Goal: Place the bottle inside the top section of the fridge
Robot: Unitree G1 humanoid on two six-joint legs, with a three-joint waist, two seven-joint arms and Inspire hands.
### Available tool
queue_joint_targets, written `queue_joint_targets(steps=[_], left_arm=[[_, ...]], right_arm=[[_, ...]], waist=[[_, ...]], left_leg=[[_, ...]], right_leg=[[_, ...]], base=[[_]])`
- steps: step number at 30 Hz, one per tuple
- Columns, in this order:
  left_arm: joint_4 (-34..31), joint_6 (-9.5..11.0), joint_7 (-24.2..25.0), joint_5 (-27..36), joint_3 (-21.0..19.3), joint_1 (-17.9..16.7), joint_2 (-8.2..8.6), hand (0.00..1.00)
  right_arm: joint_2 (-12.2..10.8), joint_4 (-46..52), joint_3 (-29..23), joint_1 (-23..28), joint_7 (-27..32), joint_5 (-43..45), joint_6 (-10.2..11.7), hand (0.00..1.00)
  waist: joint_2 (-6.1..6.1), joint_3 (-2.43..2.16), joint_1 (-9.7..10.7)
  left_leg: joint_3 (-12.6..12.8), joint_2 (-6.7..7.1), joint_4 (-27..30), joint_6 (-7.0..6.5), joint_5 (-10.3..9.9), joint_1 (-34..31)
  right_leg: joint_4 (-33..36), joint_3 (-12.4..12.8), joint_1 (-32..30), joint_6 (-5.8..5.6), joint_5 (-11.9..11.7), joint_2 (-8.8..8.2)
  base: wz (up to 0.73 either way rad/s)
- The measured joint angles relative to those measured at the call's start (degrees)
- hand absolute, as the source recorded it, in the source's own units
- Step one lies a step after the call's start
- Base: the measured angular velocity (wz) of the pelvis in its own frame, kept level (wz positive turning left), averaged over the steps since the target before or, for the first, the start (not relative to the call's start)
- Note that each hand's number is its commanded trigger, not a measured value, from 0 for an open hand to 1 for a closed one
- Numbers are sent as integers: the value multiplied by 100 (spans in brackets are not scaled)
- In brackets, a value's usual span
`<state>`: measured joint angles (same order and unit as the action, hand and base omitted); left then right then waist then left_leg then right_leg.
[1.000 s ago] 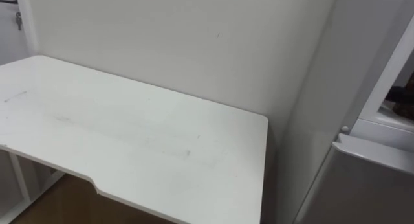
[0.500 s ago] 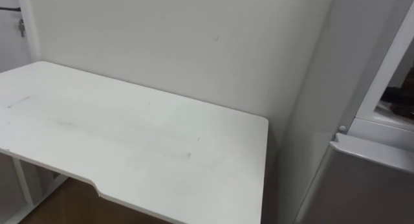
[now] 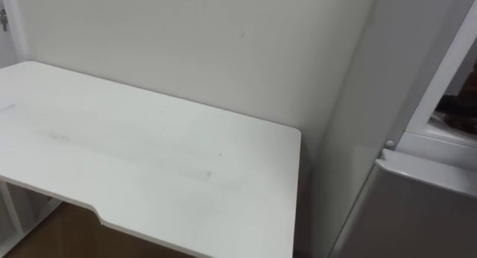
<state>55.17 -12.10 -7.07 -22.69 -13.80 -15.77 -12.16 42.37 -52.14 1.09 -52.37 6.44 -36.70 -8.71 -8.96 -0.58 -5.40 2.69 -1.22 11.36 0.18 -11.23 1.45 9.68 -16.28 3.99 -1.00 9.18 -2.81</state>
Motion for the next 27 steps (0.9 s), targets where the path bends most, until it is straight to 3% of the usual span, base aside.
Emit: queue_joint_targets(steps=[17, 27], left_arm=[[-6, -11, -20, 77, 166, -7, 11, 0], [-6, -5, -166, 525, 285, -83, 10, 0]], right_arm=[[-7, 917, 1, 24, 44, -120, -19, 0], [-7, 1769, -3, 341, -29, -329, -19, 0]], waist=[[52, -4, 220], [66, -14, 365]], left_leg=[[192, -27, -20, 3, -2, 122], [188, -28, -28, 2, -2, 137]], right_leg=[[9, 242, 14, 42, -26, 34], [6, 274, 35, 42, -26, 38]], base=[[-7], [0]])
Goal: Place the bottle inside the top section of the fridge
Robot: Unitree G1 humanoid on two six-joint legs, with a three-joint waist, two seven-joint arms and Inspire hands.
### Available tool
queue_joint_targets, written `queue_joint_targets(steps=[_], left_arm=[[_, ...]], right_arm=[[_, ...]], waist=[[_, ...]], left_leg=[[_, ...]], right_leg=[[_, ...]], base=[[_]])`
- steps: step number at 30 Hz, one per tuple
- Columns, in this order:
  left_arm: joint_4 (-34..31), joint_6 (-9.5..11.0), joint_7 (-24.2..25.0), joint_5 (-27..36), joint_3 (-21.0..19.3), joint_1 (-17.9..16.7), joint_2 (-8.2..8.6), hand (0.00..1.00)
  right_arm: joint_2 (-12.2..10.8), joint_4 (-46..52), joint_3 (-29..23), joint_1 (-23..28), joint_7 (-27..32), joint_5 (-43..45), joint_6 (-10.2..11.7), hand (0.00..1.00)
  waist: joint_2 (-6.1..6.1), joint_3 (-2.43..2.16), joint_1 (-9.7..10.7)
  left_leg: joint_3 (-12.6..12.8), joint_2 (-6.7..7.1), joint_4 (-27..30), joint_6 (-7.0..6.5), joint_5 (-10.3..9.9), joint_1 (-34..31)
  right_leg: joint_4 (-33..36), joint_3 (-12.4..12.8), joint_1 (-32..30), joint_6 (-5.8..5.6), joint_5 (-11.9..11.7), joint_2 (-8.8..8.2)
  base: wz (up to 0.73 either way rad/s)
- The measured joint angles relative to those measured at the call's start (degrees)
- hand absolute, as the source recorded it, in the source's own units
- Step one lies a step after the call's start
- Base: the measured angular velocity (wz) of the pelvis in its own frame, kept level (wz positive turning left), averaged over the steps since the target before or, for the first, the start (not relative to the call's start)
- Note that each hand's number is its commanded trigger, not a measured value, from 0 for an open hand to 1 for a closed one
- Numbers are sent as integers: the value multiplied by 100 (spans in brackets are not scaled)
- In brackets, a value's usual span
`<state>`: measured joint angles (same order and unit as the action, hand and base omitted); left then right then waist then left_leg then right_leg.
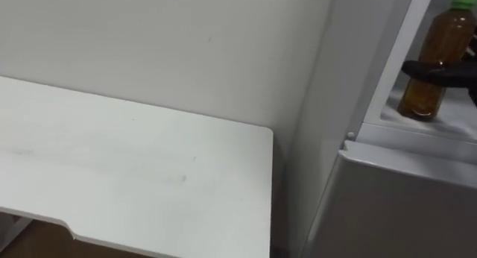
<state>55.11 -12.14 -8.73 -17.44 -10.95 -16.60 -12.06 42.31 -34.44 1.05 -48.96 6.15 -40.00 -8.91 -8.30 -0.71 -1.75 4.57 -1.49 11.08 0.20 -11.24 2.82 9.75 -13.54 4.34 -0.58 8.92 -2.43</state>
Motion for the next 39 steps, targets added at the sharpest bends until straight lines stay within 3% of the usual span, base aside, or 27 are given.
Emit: queue_joint_targets(steps=[9, 21, 26, 28, 31, 34, 39], left_arm=[[8, 123, -1, 0, 58, 75, -9, 0], [11, 119, 4, -6, 63, 72, -6, 0], [18, 126, -64, 12, 64, 91, 51, 0], [19, 148, -179, 139, 174, 60, 81, 0], [21, 250, -237, 178, 230, 63, 130, 0], [53, 388, -242, 212, 235, 70, 190, 0], [129, 460, -243, 213, 288, 6, 244, 0]], right_arm=[[0, 884, -75, 543, 201, 25, 8, 0], [-39, 2410, -264, 1331, 611, 360, 5, 0], [-361, 3036, -478, 1616, 963, 640, 12, 0], [-658, 3610, -513, 1875, 1192, 769, 26, 0], [-885, 4174, -519, 2187, 1282, 855, 151, 0], [-887, 4286, -522, 2249, 1451, 851, 246, 0], [-998, 4478, -750, 2348, 1666, 830, 424, 0]], waist=[[-6, -1, 36], [34, 27, -3], [118, 81, -50], [206, 74, -41], [318, 57, -10], [394, 18, -6], [393, 14, -10]], left_leg=[[65, -12, -50, 1, -1, 119], [215, -75, -151, 28, -15, 188], [278, -81, -153, 36, -21, 252], [301, -79, -171, 35, -21, 258], [309, -86, -171, 35, -22, 254], [318, -87, -173, 36, -21, 273], [372, -89, -185, 36, -21, 293]], right_leg=[[-6, 11, 68, 0, 0, 5], [-5, 138, 53, 3, -2, 64], [-7, 230, 53, 3, -2, 77], [-6, 235, 38, 3, -2, 74], [-6, 231, 34, 3, -2, 77], [0, 234, 46, 4, -2, 77], [5, 288, 65, 8, -5, 81]], base=[[-3], [-5], [-6], [-6], [0], [0], [-6]])
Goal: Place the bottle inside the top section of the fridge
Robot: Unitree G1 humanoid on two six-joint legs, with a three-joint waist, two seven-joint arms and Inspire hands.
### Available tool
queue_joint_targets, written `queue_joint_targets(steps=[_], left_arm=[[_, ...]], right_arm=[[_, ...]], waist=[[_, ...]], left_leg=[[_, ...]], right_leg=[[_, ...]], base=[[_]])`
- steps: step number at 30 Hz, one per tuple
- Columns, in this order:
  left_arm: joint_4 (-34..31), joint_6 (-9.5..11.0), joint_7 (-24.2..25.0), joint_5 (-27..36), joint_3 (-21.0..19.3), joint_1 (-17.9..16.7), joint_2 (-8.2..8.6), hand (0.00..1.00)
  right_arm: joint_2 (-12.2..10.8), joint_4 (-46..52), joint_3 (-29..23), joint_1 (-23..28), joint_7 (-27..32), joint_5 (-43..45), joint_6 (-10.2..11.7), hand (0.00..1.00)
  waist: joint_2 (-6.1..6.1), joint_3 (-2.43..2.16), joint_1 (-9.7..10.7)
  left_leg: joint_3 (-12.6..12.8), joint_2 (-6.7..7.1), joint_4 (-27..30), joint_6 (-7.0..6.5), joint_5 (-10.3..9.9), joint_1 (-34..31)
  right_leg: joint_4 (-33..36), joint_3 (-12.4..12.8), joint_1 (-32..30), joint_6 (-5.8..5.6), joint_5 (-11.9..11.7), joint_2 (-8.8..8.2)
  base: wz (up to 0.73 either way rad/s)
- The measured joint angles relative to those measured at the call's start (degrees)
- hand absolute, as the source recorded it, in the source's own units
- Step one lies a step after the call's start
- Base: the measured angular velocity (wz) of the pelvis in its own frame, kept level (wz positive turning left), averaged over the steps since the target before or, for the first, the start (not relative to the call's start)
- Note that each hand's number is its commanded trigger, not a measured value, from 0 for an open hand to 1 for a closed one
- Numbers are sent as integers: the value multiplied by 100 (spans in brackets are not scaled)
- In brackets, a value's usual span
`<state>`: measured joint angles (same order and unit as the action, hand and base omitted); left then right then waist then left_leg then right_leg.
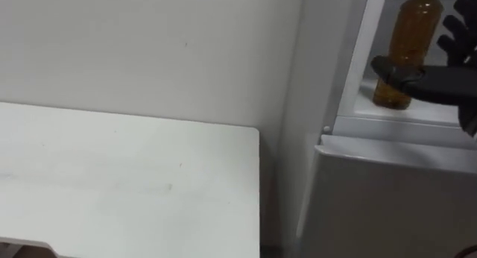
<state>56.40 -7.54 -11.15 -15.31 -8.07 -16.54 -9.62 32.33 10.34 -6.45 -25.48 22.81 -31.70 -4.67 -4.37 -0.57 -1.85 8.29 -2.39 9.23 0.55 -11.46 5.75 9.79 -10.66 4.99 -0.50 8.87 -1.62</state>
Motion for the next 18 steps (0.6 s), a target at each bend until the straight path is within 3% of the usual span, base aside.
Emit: queue_joint_targets(steps=[4, 12, 18], left_arm=[[155, 34, 1, 3, 39, -28, -2, 0], [228, 60, 5, 2, 152, -53, 23, 0], [290, 83, 4, 8, 256, -49, 91, 0]], right_arm=[[-193, 308, -122, 240, 32, 41, 228, 0], [-506, 814, -166, 1053, 21, 325, 278, 0], [-526, 999, -163, 1238, -17, 321, 285, 0]], waist=[[-30, 27, 12], [-14, 46, 9], [74, 44, 127]], left_leg=[[35, -2, -11, 2, -5, 0], [95, -1, 0, 1, -6, -2], [110, -3, -15, 0, -5, -22]], right_leg=[[1, 46, -6, 14, -9, 5], [4, 106, -50, 19, -13, 7], [26, 109, -123, 19, -13, 6]], base=[[-6], [-3], [-1]])
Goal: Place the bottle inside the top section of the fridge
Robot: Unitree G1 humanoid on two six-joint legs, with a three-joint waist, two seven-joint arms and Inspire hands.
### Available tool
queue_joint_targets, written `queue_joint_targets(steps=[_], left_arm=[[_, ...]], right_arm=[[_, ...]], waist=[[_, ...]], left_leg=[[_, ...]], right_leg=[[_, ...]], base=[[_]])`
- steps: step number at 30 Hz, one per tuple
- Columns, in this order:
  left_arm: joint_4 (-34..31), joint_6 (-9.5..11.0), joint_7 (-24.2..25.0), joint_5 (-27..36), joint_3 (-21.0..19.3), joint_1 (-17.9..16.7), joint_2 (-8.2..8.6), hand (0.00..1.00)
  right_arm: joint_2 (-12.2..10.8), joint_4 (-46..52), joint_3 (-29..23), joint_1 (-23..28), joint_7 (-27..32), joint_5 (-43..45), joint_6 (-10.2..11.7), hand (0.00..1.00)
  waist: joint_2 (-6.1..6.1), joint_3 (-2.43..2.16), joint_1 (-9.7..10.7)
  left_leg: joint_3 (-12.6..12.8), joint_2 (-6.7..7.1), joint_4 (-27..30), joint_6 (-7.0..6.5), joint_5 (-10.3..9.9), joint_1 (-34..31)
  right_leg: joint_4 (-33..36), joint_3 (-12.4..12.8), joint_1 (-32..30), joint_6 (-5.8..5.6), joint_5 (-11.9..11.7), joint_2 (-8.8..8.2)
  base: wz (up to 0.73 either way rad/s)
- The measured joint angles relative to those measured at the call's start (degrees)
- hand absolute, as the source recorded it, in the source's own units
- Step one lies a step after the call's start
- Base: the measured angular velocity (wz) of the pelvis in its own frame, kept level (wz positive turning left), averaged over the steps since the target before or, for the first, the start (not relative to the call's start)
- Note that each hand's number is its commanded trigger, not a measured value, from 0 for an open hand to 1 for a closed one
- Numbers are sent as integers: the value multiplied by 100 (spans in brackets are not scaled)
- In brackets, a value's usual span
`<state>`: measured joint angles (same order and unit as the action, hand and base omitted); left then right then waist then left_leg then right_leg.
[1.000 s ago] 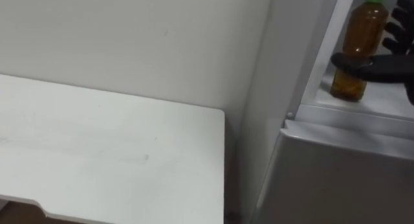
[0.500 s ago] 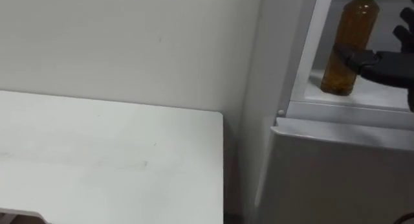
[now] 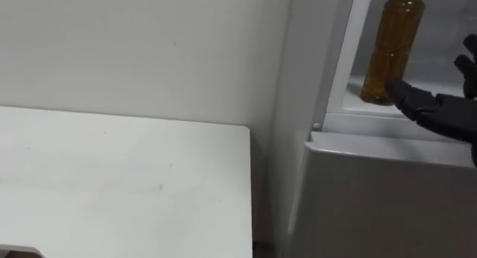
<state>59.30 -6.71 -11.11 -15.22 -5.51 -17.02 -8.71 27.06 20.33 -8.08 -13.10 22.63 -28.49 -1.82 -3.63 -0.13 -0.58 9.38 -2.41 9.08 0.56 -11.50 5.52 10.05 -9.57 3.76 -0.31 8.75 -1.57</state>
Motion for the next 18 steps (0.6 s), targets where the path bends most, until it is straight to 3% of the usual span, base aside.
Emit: queue_joint_targets(steps=[5, 10, 12, 14, 16, 18], left_arm=[[30, 73, -3, -3, 0, 61, 2, 0], [51, 224, -3, -2, 4, 94, -9, 0], [58, 253, -3, -2, 5, 88, -7, 0], [130, 274, -5, -3, -5, 56, -5, 0], [153, 268, -6, -7, 4, 21, 16, 0], [150, 267, 1, -4, 11, 1, 48, 0]], right_arm=[[-14, 307, -46, 145, -206, -95, 8, 0], [-257, 328, -68, 270, -636, -1193, 186, 0], [-271, 415, -70, 438, -763, -1608, 192, 0], [-418, 592, -75, 666, -899, -2086, 192, 0], [-686, 625, -58, 748, -1092, -2751, 270, 0], [-772, 619, -42, 805, -1299, -3246, 305, 0]], waist=[[-57, -42, 58], [-87, -62, 53], [-67, -49, 35], [-17, -40, 7], [70, 7, 13], [138, 10, 13]], left_leg=[[5, -5, -29, 1, 0, 3], [86, -10, -41, -1, -4, 27], [127, -15, -51, 0, -17, 64], [141, -26, -49, 6, -39, 118], [215, -44, -38, 12, -62, 176], [251, -58, -40, 18, -82, 184]], right_leg=[[-18, 7, -8, 0, 0, 9], [-18, 59, 10, 0, -1, 11], [-19, 104, 22, 2, -4, 18], [-15, 151, 62, 2, -4, 34], [-14, 200, 98, 6, -7, 55], [-10, 232, 96, 8, -7, 67]], base=[[0], [-6], [-10], [-12], [-14], [-10]])
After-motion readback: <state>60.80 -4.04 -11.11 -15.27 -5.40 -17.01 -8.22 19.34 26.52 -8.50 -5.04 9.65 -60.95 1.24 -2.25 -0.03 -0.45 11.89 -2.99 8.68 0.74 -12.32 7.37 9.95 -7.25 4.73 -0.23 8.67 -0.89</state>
